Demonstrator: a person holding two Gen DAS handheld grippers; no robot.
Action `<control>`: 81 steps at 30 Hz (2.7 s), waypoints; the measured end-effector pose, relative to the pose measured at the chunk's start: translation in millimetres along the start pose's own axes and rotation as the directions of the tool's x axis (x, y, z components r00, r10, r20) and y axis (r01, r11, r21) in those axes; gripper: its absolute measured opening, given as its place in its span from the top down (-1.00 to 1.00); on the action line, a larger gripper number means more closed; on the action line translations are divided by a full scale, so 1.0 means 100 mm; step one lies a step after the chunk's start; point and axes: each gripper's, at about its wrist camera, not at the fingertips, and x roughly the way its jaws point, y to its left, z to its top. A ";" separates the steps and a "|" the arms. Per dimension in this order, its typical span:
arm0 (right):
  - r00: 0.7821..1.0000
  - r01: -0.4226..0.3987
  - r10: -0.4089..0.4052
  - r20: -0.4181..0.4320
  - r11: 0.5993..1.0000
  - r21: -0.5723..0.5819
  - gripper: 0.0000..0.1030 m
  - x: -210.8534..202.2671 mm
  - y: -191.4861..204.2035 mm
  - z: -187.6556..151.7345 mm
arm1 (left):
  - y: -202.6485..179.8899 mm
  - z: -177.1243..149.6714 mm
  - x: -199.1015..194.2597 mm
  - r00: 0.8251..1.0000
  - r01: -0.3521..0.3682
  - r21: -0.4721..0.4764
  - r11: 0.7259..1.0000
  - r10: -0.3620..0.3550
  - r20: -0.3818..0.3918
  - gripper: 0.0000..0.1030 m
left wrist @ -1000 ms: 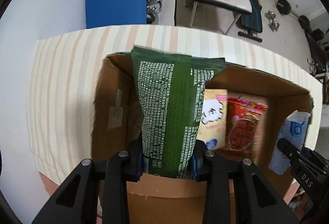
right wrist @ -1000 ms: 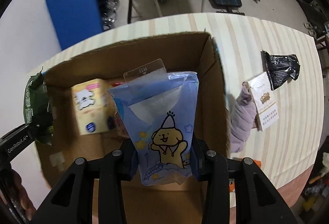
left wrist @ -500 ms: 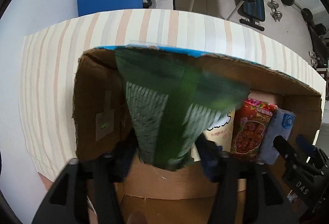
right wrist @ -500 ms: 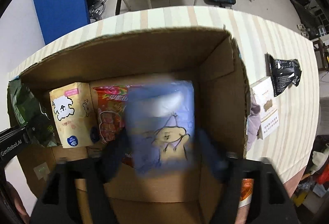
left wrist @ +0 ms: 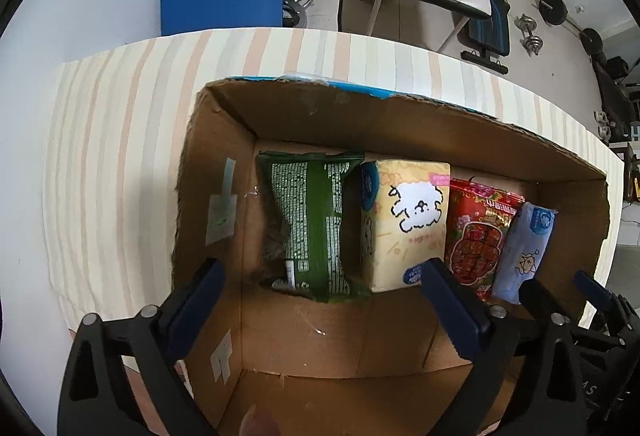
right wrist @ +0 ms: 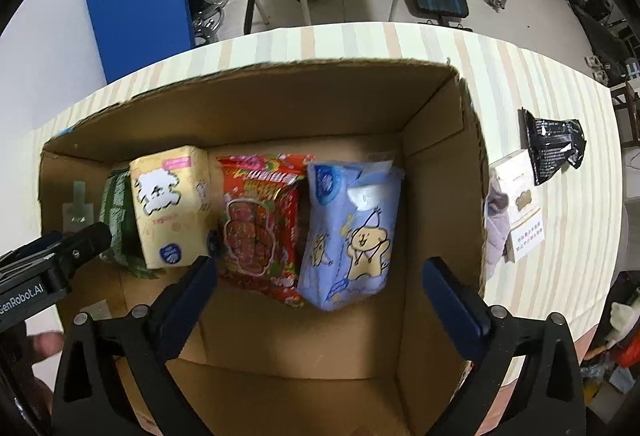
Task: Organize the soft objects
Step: 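Grasp the lilac sock with the left tool while the right tool grasps the orange bag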
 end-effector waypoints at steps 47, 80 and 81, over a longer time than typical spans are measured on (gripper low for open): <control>0.907 -0.335 0.420 0.021 0.692 0.639 -0.20 0.98 -2.48 -1.66 | -3.88 -0.57 0.83 0.915 -0.300 0.725 0.620 0.401 0.036 -0.96; 0.956 -0.213 0.292 -0.035 0.768 0.604 0.11 1.01 -2.68 -1.50 | -3.74 -0.91 1.50 0.929 -0.214 0.624 0.751 0.354 -0.107 0.33; 0.956 -0.212 0.290 -0.035 0.772 0.599 0.12 1.00 -2.66 -1.50 | -3.80 -0.98 1.40 0.932 -0.211 0.622 0.754 0.348 -0.105 0.34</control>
